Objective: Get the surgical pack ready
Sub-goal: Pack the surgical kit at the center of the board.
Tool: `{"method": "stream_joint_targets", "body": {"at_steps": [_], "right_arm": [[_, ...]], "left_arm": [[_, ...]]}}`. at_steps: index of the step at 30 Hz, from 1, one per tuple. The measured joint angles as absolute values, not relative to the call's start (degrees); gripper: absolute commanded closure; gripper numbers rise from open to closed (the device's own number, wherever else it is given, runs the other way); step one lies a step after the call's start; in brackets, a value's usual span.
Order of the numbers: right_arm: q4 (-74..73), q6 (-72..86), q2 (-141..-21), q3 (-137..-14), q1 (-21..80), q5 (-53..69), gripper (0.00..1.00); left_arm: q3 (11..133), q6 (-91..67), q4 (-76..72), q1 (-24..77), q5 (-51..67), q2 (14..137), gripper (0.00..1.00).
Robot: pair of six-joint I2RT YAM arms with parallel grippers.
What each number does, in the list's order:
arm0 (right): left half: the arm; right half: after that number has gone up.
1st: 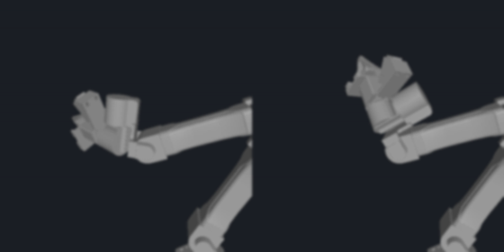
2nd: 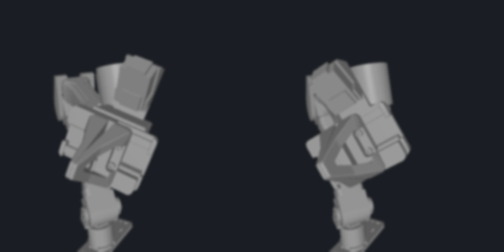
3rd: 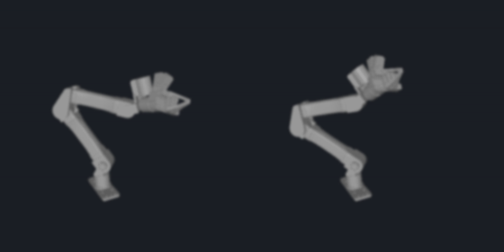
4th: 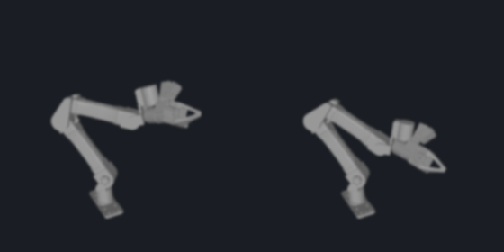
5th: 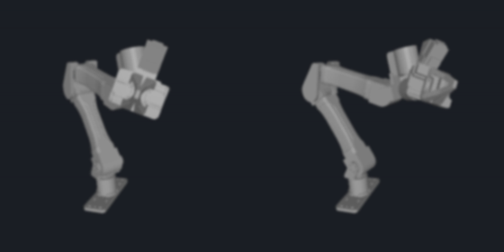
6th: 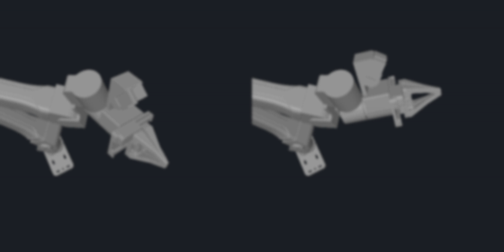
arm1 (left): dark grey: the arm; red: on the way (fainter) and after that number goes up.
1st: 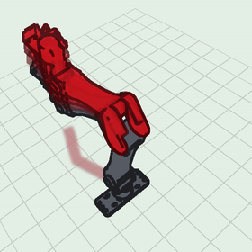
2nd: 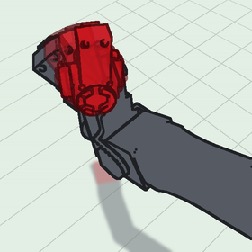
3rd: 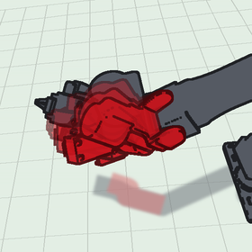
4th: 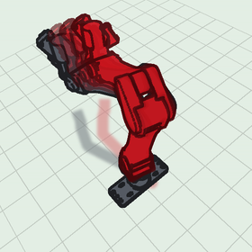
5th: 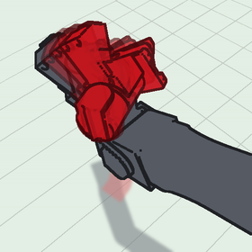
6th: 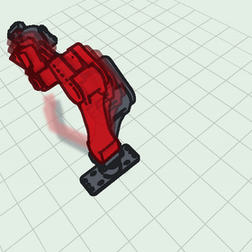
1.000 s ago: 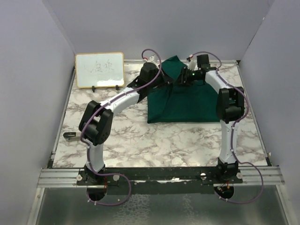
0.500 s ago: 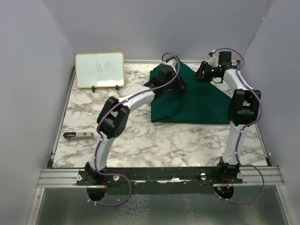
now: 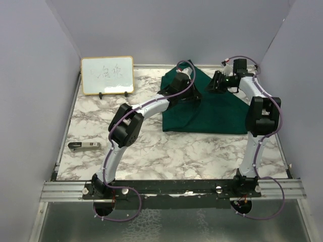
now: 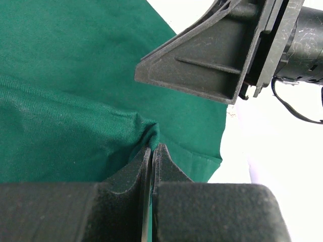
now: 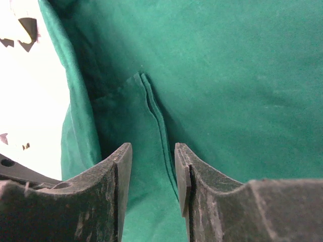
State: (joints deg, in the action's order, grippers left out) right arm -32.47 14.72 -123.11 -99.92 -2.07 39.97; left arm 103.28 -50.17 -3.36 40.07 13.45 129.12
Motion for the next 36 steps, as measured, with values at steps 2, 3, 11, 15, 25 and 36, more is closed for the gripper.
{"method": "stream_joint_targets", "body": {"at_steps": [2, 3, 11, 15, 25, 36], "right_arm": [[-33.1, 14.3, -123.2, -100.0, -1.8, 40.1, 0.66], [-33.3, 14.2, -123.4, -100.1, -1.5, 40.2, 0.66], [-36.1, 12.2, -129.9, -104.2, 2.9, 40.3, 0.68], [-36.9, 12.1, -134.2, -107.5, 4.1, 40.5, 0.69], [-36.9, 12.2, -137.3, -108.9, 4.6, 41.8, 0.7], [-39.9, 12.2, -138.3, -116.5, 4.5, 40.8, 0.66]], "left_arm": [[103.3, -50.2, -3.4, 39.9, 13.5, 129.1, 1.0], [103.3, -50.2, -3.4, 39.7, 13.5, 129.1, 1.0], [103.2, -50.9, -4.2, 38.9, 14.3, 129.3, 1.0], [102.3, -51.5, -5.4, 38.6, 15.1, 129.6, 1.0], [102.0, -52.2, -6.4, 38.2, 18.1, 133.1, 0.97], [102.3, -46.7, -4.0, 37.7, 23.0, 131.7, 0.19]]}}
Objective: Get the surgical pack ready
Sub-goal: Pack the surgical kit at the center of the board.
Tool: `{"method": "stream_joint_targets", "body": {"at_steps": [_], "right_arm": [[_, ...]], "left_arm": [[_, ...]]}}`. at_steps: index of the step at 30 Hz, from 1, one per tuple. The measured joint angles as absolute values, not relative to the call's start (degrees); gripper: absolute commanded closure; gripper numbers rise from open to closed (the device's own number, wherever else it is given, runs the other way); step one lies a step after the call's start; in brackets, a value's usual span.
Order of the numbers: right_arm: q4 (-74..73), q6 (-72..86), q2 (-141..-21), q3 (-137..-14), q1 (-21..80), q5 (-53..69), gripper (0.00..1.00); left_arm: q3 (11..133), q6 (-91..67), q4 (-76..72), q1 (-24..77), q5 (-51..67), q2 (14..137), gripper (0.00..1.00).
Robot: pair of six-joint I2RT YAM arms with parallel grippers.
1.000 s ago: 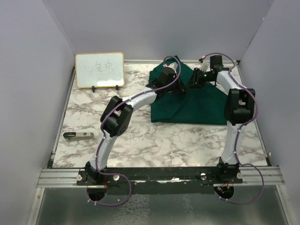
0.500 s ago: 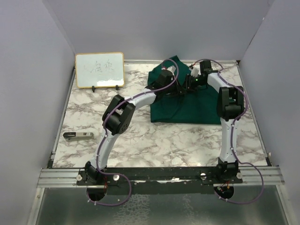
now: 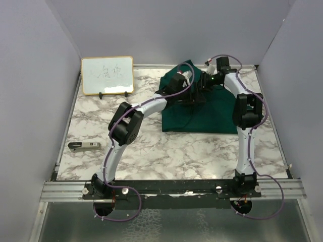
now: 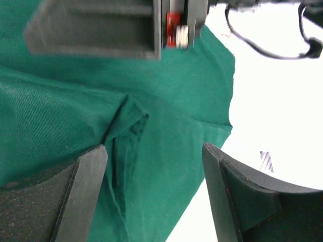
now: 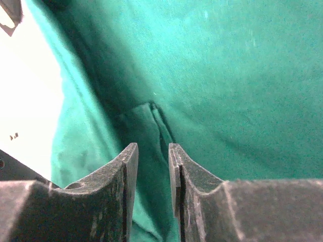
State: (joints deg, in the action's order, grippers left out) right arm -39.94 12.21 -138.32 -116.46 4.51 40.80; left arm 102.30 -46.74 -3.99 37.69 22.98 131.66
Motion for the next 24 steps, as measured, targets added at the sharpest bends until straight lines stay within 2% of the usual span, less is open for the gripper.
{"method": "stream_joint_targets", "body": {"at_steps": [5, 8, 12, 17, 20, 24], "right_arm": [[-43.6, 12.1, -138.4, -127.4, 3.7, 38.2, 0.58], [-44.2, 11.8, -136.4, -128.9, 2.6, 35.5, 0.58], [-40.4, 12.8, -127.7, -115.6, 1.8, 37.2, 0.6], [-34.1, 14.7, -118.8, -97.1, 4.4, 44.4, 0.66], [-31.7, 15.0, -118.5, -92.6, 6.2, 46.9, 0.72], [-31.1, 15.4, -118.9, -90.8, 7.9, 49.3, 0.74]], "left_arm": [[101.6, -41.9, 0.8, 35.4, 25.7, 124.8, 0.17], [98.2, -40.1, 0.6, 30.5, 28.0, 117.7, 0.29], [95.4, -39.7, -3.2, 22.6, 31.0, 113.6, 0.5], [95.7, -40.4, -6.1, 18.1, 34.0, 119.6, 0.59], [96.1, -40.8, -6.3, 18.1, 35.4, 124.8, 0.65], [97.3, -42.2, -6.4, 18.2, 36.7, 130.5, 0.7]]}}
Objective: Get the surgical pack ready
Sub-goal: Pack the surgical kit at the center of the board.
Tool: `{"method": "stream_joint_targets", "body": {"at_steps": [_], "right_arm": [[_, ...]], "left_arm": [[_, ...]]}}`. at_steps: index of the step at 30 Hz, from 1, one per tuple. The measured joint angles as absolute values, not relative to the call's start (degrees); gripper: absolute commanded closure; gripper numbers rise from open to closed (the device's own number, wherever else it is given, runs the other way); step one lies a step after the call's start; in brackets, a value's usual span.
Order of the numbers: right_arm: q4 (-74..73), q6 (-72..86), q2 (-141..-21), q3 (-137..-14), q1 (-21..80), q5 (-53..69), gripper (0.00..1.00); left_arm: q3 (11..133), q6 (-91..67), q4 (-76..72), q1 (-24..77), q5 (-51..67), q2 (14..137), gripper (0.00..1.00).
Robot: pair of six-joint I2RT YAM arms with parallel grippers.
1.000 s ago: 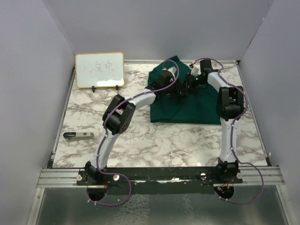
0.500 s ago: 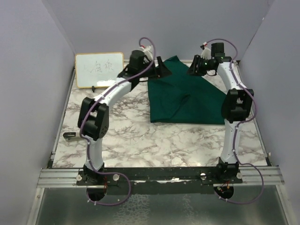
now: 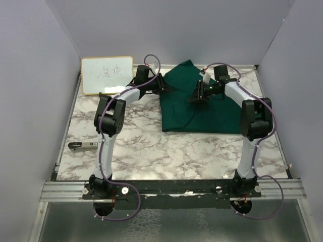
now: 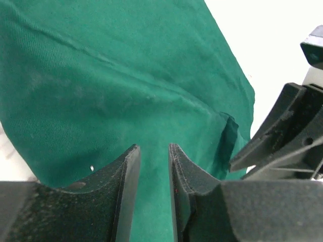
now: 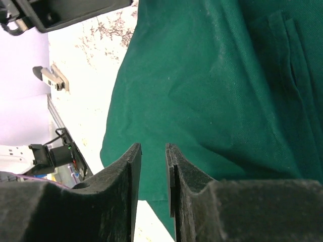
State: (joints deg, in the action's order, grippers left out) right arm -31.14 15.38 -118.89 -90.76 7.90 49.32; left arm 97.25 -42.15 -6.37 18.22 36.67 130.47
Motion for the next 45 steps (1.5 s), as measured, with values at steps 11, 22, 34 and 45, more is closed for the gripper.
{"method": "stream_joint_targets", "body": {"at_steps": [11, 22, 34, 45], "right_arm": [[-30.9, 14.5, -119.3, -90.7, 8.2, 47.1, 0.74], [-31.6, 13.3, -118.5, -86.4, 7.9, 40.1, 0.74], [-32.5, 12.5, -112.9, -84.3, 6.2, 35.1, 0.74], [-31.3, 14.1, -109.6, -87.6, 15.6, 37.5, 0.72]], "left_arm": [[108.6, -44.7, -8.7, 17.6, 37.1, 140.0, 0.76], [114.0, -46.0, -8.3, 16.4, 36.8, 148.7, 0.78], [120.8, -42.7, -2.8, 15.4, 36.6, 151.1, 0.67], [132.4, -40.6, -0.1, 13.5, 37.0, 151.1, 0.7]]}}
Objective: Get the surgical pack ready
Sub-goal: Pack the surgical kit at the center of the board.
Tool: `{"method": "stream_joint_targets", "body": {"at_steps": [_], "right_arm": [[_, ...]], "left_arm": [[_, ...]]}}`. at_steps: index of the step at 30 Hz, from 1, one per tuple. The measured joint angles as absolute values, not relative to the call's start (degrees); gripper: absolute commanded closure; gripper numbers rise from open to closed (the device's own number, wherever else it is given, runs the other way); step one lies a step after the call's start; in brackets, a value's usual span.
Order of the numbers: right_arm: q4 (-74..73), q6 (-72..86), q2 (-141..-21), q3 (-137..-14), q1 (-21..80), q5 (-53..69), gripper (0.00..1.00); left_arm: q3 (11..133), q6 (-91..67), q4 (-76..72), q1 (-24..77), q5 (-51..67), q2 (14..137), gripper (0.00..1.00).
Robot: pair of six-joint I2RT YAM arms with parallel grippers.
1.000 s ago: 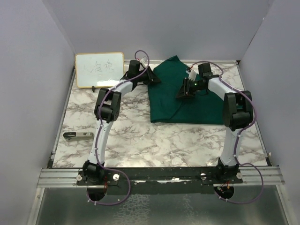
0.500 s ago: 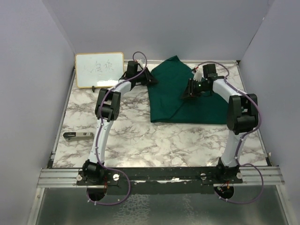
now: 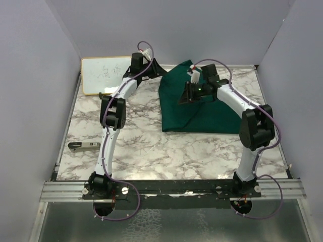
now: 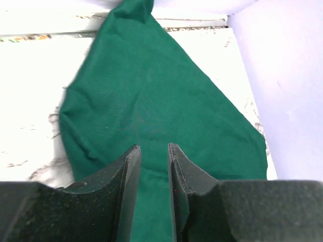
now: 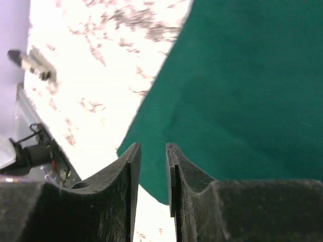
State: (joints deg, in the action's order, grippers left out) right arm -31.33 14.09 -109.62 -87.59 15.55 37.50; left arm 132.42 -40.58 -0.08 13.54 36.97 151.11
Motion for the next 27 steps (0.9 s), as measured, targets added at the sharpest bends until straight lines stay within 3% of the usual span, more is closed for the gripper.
{"method": "stream_joint_targets", "body": {"at_steps": [3, 14, 22, 27], "right_arm": [[-29.6, 16.0, -110.2, -87.9, 19.7, 40.4, 0.72], [-22.7, 21.5, -113.3, -86.5, 25.0, 47.3, 0.72], [-20.0, 24.7, -113.8, -85.8, 23.8, 43.9, 0.71], [-17.8, 26.7, -113.8, -85.9, 19.6, 41.6, 0.7]], "left_arm": [[131.0, -41.7, -2.5, 13.0, 37.1, 151.1, 0.75], [117.6, -43.9, -9.2, 13.5, 36.8, 150.3, 0.73], [124.1, -39.0, -1.4, 13.1, 32.6, 149.0, 0.61], [131.9, -30.9, 4.3, 13.1, 27.8, 147.5, 0.44]]}}
